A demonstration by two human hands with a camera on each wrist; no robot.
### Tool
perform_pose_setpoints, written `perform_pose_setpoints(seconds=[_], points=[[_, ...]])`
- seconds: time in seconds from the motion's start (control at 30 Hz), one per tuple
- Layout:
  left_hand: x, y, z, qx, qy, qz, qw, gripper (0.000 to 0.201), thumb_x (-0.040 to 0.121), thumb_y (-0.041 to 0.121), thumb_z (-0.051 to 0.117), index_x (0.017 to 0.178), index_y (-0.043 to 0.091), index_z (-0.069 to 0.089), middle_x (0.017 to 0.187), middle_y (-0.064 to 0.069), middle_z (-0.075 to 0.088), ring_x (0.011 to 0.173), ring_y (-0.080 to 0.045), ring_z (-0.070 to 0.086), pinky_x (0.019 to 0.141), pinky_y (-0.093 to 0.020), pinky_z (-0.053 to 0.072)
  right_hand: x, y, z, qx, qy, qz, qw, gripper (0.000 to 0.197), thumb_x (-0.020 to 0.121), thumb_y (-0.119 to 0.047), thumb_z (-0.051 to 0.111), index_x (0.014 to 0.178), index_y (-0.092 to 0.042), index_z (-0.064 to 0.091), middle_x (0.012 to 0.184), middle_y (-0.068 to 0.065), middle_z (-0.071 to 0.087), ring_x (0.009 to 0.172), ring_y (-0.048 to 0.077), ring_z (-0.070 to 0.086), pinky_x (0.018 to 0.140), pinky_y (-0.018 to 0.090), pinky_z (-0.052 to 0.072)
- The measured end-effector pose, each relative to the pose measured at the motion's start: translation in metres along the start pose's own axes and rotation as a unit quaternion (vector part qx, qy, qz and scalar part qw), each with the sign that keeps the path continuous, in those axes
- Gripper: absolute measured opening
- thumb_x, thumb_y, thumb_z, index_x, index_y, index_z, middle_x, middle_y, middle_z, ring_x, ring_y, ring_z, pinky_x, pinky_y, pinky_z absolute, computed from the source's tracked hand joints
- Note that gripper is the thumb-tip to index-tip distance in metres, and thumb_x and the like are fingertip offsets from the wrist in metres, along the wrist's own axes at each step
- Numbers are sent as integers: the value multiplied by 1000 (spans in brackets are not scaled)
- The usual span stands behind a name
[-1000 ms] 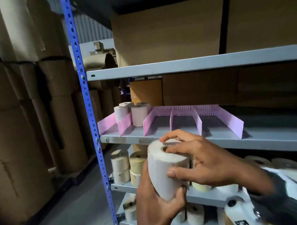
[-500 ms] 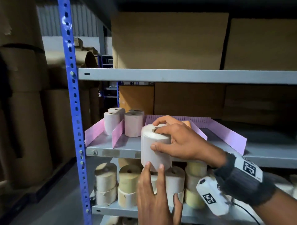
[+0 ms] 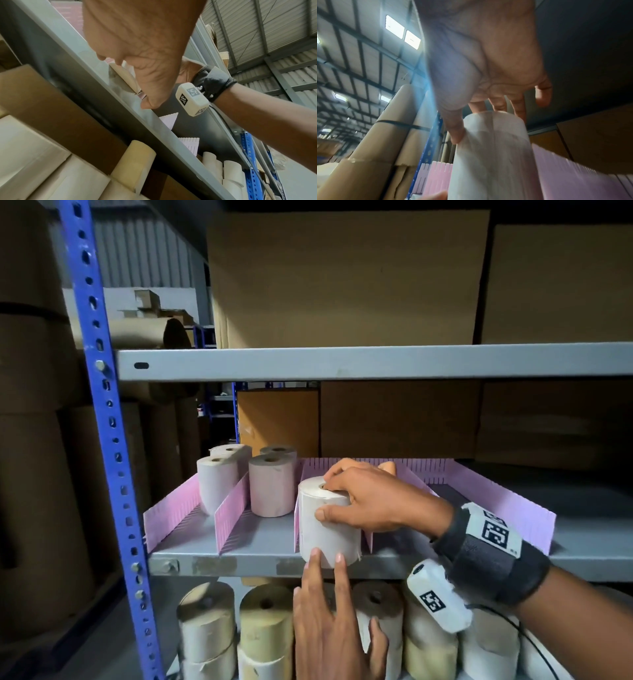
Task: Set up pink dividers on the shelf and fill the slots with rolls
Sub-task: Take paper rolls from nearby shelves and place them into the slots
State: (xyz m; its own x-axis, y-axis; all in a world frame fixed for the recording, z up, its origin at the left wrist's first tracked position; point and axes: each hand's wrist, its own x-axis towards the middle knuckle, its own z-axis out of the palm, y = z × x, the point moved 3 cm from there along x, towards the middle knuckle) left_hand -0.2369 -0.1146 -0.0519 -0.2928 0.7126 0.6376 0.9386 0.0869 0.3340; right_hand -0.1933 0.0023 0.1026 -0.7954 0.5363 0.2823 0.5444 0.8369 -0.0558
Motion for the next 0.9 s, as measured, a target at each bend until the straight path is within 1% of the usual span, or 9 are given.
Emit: perform_pose_setpoints(seconds=[0.13, 0.2, 0.3, 0.37, 0.47, 0.57, 0.67, 0.8, 0.9], points=[[21, -4, 19, 37, 0, 5, 999, 84, 56, 45, 71, 130, 5, 69, 142, -25, 58, 121, -44, 65, 98, -56, 53, 31, 10, -6, -97, -85, 21, 991, 37, 88, -63, 55, 88, -27, 64, 106, -4, 58, 104, 20, 49, 85, 46, 38], [25, -5, 26, 52, -2, 6, 999, 81, 61, 48, 64, 131, 7, 69, 141, -18, 62, 128, -42, 60, 107, -56, 36, 50, 16, -9, -103, -110, 22, 988, 42, 89, -58, 59, 95, -18, 69, 91, -3, 63, 83, 19, 58, 69, 36, 48], [27, -12, 37, 46, -7, 17, 999, 78, 60, 45, 69, 129, 11, 71, 138, -13, 65, 132, -39, 58, 107, -55, 34, 81, 31, -3, -127, -141, 36, 981, 47, 91, -51, 62, 111, -9, 66, 88, -1, 63, 65, 11, 51, 51, 25, 37], [25, -18, 41, 36, 3, 29, 999, 83, 51, 39, 82, 129, 13, 71, 137, -10, 66, 132, -37, 58, 107, -55, 38, 102, 50, 4, -75, -163, 89, 980, 50, 91, -46, 66, 124, -10, 60, 99, 0, 62, 69, 8, 51, 55, 23, 38], [24, -25, 49, 36, 18, 43, 998, 84, 49, 36, 84, 130, 15, 71, 139, -8, 65, 134, -35, 57, 107, -55, 40, 121, 67, 11, -33, -171, 131, 976, 57, 86, -46, 72, 127, -10, 57, 113, 4, 63, 91, 20, 61, 79, 28, 50], [23, -27, 53, 42, 38, 51, 997, 78, 58, 38, 77, 132, 16, 69, 142, -6, 63, 138, -31, 53, 109, -54, 40, 138, 68, 9, -136, -122, 61, 981, 43, 86, -45, 70, 101, -6, 63, 87, 5, 63, 72, 21, 57, 60, 27, 41], [22, -29, 55, 57, 59, 55, 995, 72, 66, 41, 67, 133, 17, 69, 143, -6, 62, 140, -29, 49, 109, -54, 40, 147, 70, 8, -159, -123, 35, 979, 37, 89, -44, 68, 91, -7, 60, 82, 6, 57, 75, 25, 55, 63, 27, 38], [24, -28, 54, 74, 86, 56, 992, 65, 69, 42, 59, 127, 17, 73, 137, -6, 67, 137, -27, 48, 106, -52, 40, 156, 80, 11, -168, -118, 19, 978, 44, 91, -43, 65, 109, -2, 63, 90, 5, 51, 83, 23, 51, 72, 28, 41], [24, -27, 50, 94, 94, 62, 989, 64, 69, 42, 56, 124, 16, 75, 133, -7, 69, 133, -30, 56, 105, -51, 40, 160, 86, 14, -164, -114, 22, 979, 46, 92, -42, 65, 118, -3, 61, 106, 10, 62, 93, 26, 58, 74, 27, 41]])
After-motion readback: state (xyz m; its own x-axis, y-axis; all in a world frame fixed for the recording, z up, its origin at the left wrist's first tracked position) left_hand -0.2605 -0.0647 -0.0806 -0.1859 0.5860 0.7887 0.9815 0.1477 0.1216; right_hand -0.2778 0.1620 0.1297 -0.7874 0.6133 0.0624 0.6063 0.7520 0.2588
